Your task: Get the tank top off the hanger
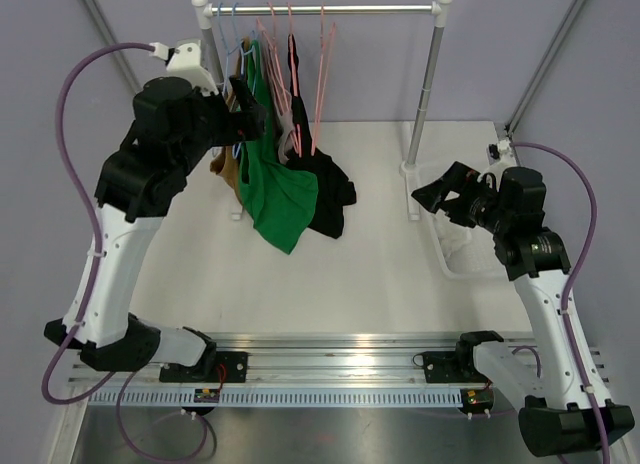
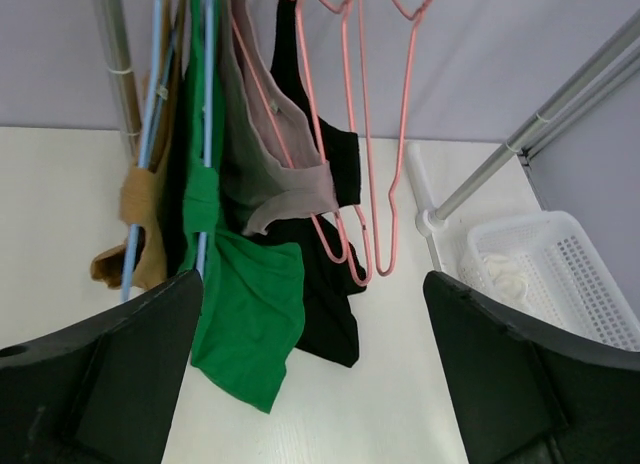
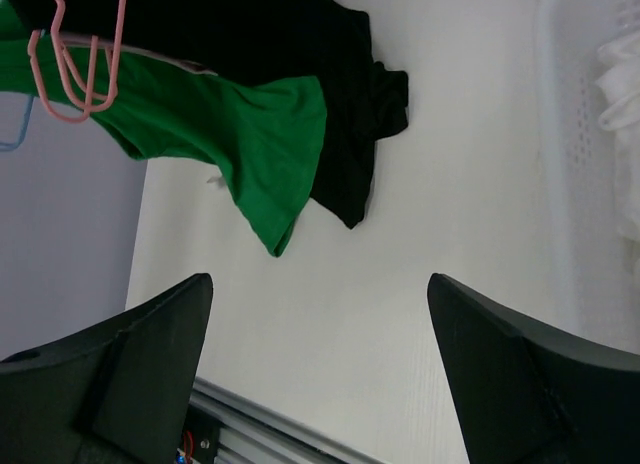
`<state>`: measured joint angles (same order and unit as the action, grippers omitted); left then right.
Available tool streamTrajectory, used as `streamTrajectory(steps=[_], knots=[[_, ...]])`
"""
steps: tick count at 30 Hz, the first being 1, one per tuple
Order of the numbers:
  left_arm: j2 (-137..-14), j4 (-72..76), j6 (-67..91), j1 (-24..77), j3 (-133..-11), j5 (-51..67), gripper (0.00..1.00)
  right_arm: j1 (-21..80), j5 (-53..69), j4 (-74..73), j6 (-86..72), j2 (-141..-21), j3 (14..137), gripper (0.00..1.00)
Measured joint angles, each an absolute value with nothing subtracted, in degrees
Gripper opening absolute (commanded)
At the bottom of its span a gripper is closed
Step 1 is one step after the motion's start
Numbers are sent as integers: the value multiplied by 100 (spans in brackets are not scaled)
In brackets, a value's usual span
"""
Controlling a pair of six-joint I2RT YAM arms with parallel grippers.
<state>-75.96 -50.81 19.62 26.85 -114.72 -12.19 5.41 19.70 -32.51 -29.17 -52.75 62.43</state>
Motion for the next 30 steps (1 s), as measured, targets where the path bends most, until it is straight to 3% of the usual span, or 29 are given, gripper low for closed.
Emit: streamTrajectory(steps=[6,19,23,30], knots=[[-8399,-4606,1852,2934,-11666,-1111,80,541,2530,-3271,-3017,-4722,5933,88],[-9959,-3074,1546,2980,-12164,-1249,65,541,3166,-3579,-3063,-3793,5601,87],[-10449,-2834,1343,2980,-12479,-1431,50,541,3376,-3538,-3065,-3658,5535,86],[-11067,-2611,1048,2980,-12932,-1780,47,541,3570,-3531,-3065,-3573,5430,85]])
